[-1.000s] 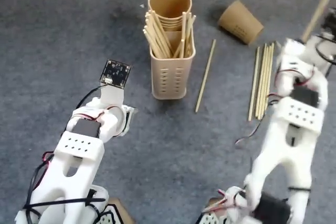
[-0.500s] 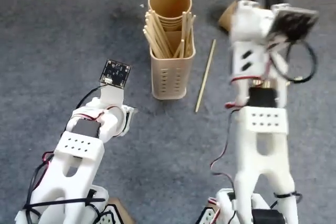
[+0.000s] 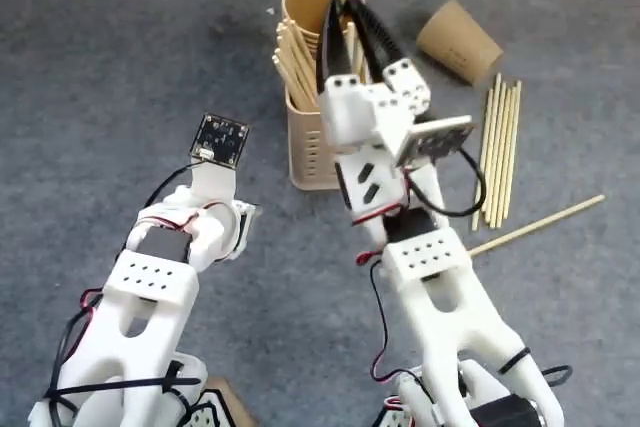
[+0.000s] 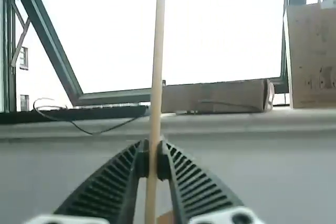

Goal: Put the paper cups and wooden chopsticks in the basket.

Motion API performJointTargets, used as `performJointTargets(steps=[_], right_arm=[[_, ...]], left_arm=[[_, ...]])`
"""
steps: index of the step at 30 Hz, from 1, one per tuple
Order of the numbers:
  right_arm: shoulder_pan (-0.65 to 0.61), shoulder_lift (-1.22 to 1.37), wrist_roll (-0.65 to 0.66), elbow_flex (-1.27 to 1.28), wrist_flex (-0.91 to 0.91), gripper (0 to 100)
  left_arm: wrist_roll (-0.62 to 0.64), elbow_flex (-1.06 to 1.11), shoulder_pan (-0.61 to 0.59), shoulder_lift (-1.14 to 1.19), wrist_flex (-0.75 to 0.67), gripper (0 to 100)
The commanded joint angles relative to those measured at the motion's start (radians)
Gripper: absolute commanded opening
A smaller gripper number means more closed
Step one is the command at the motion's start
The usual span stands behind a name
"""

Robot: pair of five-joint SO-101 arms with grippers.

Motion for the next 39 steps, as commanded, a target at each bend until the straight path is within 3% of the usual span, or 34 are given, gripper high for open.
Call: performJointTargets(steps=[1, 4, 10, 16, 22, 30, 32, 36, 39], right_arm=[[-0.01, -0.016, -0.008, 0.061, -0.019, 0.9], [-0.005, 0.033, -0.006, 0.101, -0.022, 3.3], [0.005, 0.11, -0.008, 0.07, -0.024, 24.8], [0.031, 0.024, -0.008, 0.065, -0.024, 24.8], [0.243, -0.18, -0.02, 0.076, -0.004, 24.8], [0.746, -0.203, -0.288, 0.11, 0.588, 18.0], [0.806, -0.191, -0.249, 0.07, 0.789, 14.9], [0.811, -0.068, -0.025, -0.074, 1.118, 12.9], [0.819, 0.05, -0.055, -0.162, 1.23, 12.9]], left_arm=[[-0.008, -0.01, 0.005, -0.022, -0.017, 20], [-0.008, -0.01, 0.005, -0.022, -0.017, 20], [-0.008, -0.01, 0.005, -0.022, -0.017, 20], [-0.008, -0.01, 0.005, -0.022, -0.017, 20], [-0.008, -0.01, 0.005, -0.022, -0.017, 20], [-0.008, -0.008, 0.005, -0.022, -0.017, 20], [-0.008, -0.008, 0.007, -0.022, -0.017, 20], [-0.008, -0.008, 0.007, -0.022, -0.017, 20], [-0.008, -0.008, 0.007, -0.022, -0.017, 20]])
